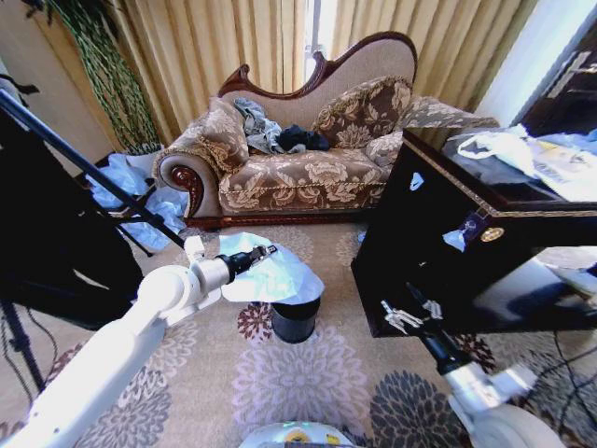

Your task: Place a garbage bag over the trash bin.

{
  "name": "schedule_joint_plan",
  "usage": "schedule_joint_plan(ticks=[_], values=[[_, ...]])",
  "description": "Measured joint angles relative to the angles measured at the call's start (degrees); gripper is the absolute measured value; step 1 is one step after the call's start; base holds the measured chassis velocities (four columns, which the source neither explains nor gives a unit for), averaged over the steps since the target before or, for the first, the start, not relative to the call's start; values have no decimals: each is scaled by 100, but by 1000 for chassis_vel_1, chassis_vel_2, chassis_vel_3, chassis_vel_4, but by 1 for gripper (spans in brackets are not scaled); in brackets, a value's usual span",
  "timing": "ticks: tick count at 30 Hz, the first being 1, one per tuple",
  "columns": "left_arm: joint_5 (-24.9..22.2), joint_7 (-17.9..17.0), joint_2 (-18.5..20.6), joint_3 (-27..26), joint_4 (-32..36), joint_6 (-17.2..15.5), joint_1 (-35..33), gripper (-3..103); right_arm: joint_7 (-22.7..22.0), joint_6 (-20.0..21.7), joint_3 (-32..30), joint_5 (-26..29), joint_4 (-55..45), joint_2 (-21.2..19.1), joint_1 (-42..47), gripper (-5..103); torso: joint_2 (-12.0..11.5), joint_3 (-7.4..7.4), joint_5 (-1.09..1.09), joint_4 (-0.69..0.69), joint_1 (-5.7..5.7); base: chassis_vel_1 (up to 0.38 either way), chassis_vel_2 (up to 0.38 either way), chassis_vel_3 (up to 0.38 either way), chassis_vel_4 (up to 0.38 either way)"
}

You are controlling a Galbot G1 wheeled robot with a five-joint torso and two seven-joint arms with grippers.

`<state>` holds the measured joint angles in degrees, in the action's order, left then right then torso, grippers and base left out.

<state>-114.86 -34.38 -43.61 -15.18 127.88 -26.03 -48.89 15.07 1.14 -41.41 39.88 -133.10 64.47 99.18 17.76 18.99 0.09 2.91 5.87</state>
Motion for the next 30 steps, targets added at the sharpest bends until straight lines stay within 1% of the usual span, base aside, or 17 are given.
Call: schedule_joint_plan(ticks=[2, 3, 5, 7, 8, 10, 11, 13, 15, 16, 18, 19, 20, 21, 23, 27, 30], values=[[-42, -14, 52, 58, 53, -24, 30, 0, -98, -112, 303, -221, 104, -112, -180, 100, 0, 0, 2, 0, 0, 0, 0, 0, 0], [-42, -14, 52, 58, 53, -24, 30, 0, -98, -112, 303, -221, 104, -112, -180, 100, 0, 0, 2, 0, 0, 0, 0, 0, 0], [-47, -32, 77, 105, 70, -38, 75, 0, -192, -216, 587, -501, 243, -196, -455, 100, 0, 0, -1, 1, 0, 0, 0, 0, 0], [-36, -52, 71, 140, 69, -45, 100, 0, -378, -209, 830, -606, 315, -253, -822, 100, 1, 0, -1, 0, 0, 0, 0, 0, 0], [-36, -52, 71, 140, 69, -45, 100, 0, -378, -209, 830, -606, 315, -253, -822, 100, 1, 0, -1, 0, 0, 0, 0, 0, 0], [1, -77, 14, 210, 13, -48, 152, 0, -623, -191, 1187, -696, 447, -367, -1285, 100, 1, 0, 2, 0, 0, 0, 0, 0, 0], [1, -77, 14, 210, 13, -48, 152, 0, -623, -191, 1187, -696, 447, -367, -1285, 100, 1, 0, 2, 0, 0, 0, 0, 0, 0], [13, -87, -48, 303, -26, -54, 221, 0, -805, -257, 1526, -886, 684, -450, -1624, 100, 1, 0, 2, 0, 0, 0, 0, 0, 0], [39, -98, -112, 427, -67, -57, 313, 0, -948, -329, 1817, -1008, 865, -469, -1877, 100, 1, 0, -1, 0, 0, 0, 0, 0, 0], [39, -98, -112, 427, -67, -57, 313, 0, -948, -329, 1817, -1008, 865, -469, -1877, 100, 1, 0, -1, 0, 0, 0, 0, 0, 0], [75, -117, -201, 528, -120, -54, 406, 0, -1142, -385, 2181, -1130, 1053, -445, -2087, 100, 1, 0, 3, 1, 0, 0, 0, 0, 0], [77, -123, -241, 559, -131, -53, 433, 0, -1230, -461, 2385, -1255, 1201, -395, -2226, 100, 1, 0, 0, 1, 0, 0, 0, 0, 0], [77, -123, -241, 559, -131, -53, 433, 0, -1230, -461, 2385, -1255, 1201, -395, -2226, 100, 1, 0, 0, 1, 0, 0, 0, 0, 0], [79, -133, -283, 585, -145, -52, 458, 0, -1335, -548, 2576, -1446, 1361, -332, -2391, 100, 1, 0, -1, 0, 0, 0, 0, 0, 0], [84, -139, -300, 599, -164, -51, 472, 0, -1361, -571, 2663, -1529, 1425, -302, -2470, 100, 1, 0, -1, -1, 0, 0, 0, 0, 0], [100, -151, -344, 619, -280, -37, 564, 0, -1340, -477, 2767, -1602, 1463, -308, -2539, 100, 1, 0, 1, 0, 1, 0, 0, 0, 0], [157, -161, -447, 649, -521, 39, 725, 0, -1231, -469, 2705, -1680, 1281, -386, -2167, 100, 2, -1, 0, 0, 0, 0, 0, 0, 0]])
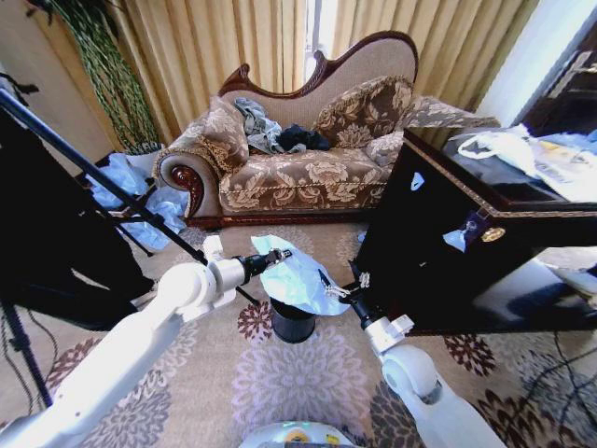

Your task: Place a garbage bag over the trash bin.

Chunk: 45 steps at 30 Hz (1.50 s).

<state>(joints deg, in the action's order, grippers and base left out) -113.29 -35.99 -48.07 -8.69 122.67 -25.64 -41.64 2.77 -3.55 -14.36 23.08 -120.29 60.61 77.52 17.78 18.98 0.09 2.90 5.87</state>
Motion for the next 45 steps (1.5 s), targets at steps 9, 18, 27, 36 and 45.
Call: schedule_joint_plan(ticks=[9, 18, 27, 36, 45], values=[[62, -43, -393, 60, -451, 208, 461, 0, 381, -240, -46, -96, -339, 24, 751, 100, 1, 0, -1, 2, 0, 0, 0, 0, 0], [16, 84, 97, 51, 105, 19, 161, 0, -180, 239, -338, 916, -668, -348, 116, 100, 1, 0, 2, 1, 0, 0, 0, 0, 0], [102, 106, 128, -63, 447, 20, -252, 0, -515, 233, 132, 660, -220, -456, -737, 100, 1, 0, 0, -1, 0, 0, 0, 0, 0], [76, 75, -85, -51, 92, 120, 140, 0, -454, -44, 190, 86, -97, -295, -165, 100, 1, 0, -1, 2, -1, 0, 0, 0, 0], [19, 39, -213, 24, -175, 152, 364, 0, -450, -56, 301, 44, -284, -160, -21, 100, 1, 0, 0, 2, -1, 0, 0, 0, 0]])
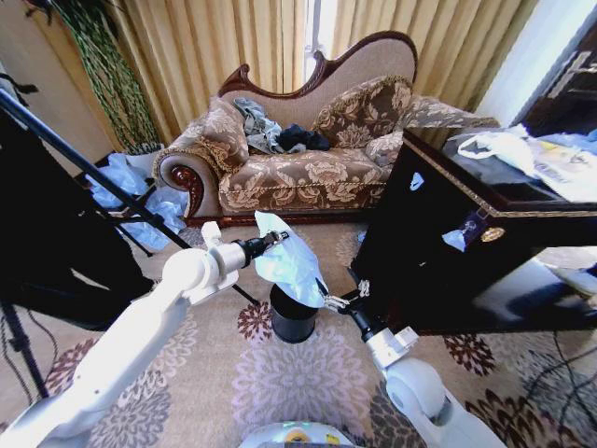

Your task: Place a garbage bag over the trash bin.

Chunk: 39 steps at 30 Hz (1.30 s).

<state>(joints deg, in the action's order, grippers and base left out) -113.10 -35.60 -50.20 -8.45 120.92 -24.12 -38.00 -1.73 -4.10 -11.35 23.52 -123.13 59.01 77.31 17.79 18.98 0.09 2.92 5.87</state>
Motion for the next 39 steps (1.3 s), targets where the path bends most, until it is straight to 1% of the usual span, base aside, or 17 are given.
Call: schedule_joint_plan(ticks=[9, 11, 16, 21, 23, 28, 33, 37, 39], values=[[-48, 2, 122, 3, 175, -40, -88, 0, -250, 81, 166, -37, 312, 131, -459, 100, 0, 0, 1, -2, 0, 0, 0, 0, 0], [-28, 18, 199, -38, 272, -83, -225, 0, -451, 138, 303, -112, 576, 161, -895, 100, 0, 0, 1, -2, 0, 0, 0, 0, 0], [56, 36, 161, -42, 291, -99, -279, 0, -593, 305, 377, -113, 691, 87, -1197, 100, 0, 0, 0, -2, 0, 0, 0, 0, 0], [140, 30, 52, 25, 175, -72, -225, 0, -592, 369, 397, -109, 580, 8, -1087, 100, 0, 1, 2, -2, 0, 0, 0, 0, 0], [165, 22, -43, 56, 86, -23, -168, 0, -573, 379, 400, -123, 457, -17, -878, 100, 0, 0, 1, -1, 0, 0, 0, 0, 0], [169, 14, -186, 87, -48, 54, -31, 0, -536, 370, 512, -217, 377, 60, -696, 100, 0, 0, 1, 0, 0, 0, 0, 0, 0], [145, 17, -162, 93, -80, 64, 19, 0, -503, 337, 743, -307, 406, 242, -720, 100, 0, 0, 0, -1, 0, 0, 0, 0, 0], [138, 34, -118, 74, -80, 65, -9, 0, -511, 335, 826, -302, 413, 288, -782, 100, 0, 0, 1, -1, 0, 0, 0, 0, 0], [140, 47, -90, 60, -72, 55, -48, 0, -515, 327, 769, -277, 422, 274, -822, 100, 0, 0, 0, -1, 0, 0, 0, 0, 0]])
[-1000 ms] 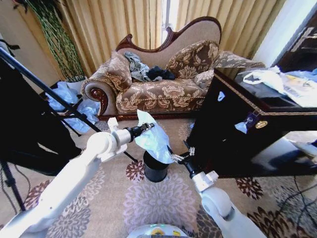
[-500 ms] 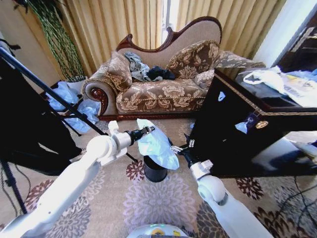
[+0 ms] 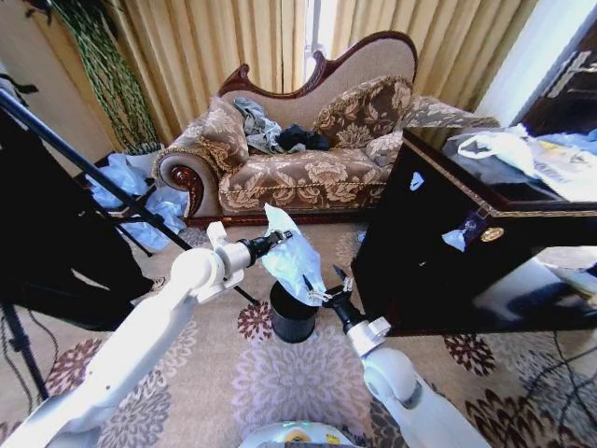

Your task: Place a garbage bag over the trash bin.

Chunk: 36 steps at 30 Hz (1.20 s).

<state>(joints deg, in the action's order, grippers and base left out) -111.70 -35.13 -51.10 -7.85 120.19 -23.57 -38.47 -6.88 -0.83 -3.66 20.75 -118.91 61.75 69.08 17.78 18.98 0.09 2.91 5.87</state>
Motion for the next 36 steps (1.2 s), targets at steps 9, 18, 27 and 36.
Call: schedule_joint_plan(ticks=[9, 18, 27, 36], values=[[122, 122, 84, -88, -20, -64, -164, 0, 80, 197, -736, 732, -601, -606, 153, 94, 0, -1, 2, 1, 0, 0, 0, 0, 0], [204, 278, 52, 8, 86, -76, -92, 0, -343, 260, -321, 593, -134, -295, -207, 79, 0, 0, -1, 0, 0, 0, 0, 0, 0], [243, 332, 71, -6, 86, -41, -93, 0, -456, 450, 40, 420, 47, -210, -382, 55, 0, 0, 1, 0, 1, 0, 0, 0, 0], [321, 201, -83, 4, -30, 137, -9, 0, -411, 491, 225, 384, -323, -238, -11, 27, 0, 0, 1, 0, 0, 0, 0, 0, 0]])
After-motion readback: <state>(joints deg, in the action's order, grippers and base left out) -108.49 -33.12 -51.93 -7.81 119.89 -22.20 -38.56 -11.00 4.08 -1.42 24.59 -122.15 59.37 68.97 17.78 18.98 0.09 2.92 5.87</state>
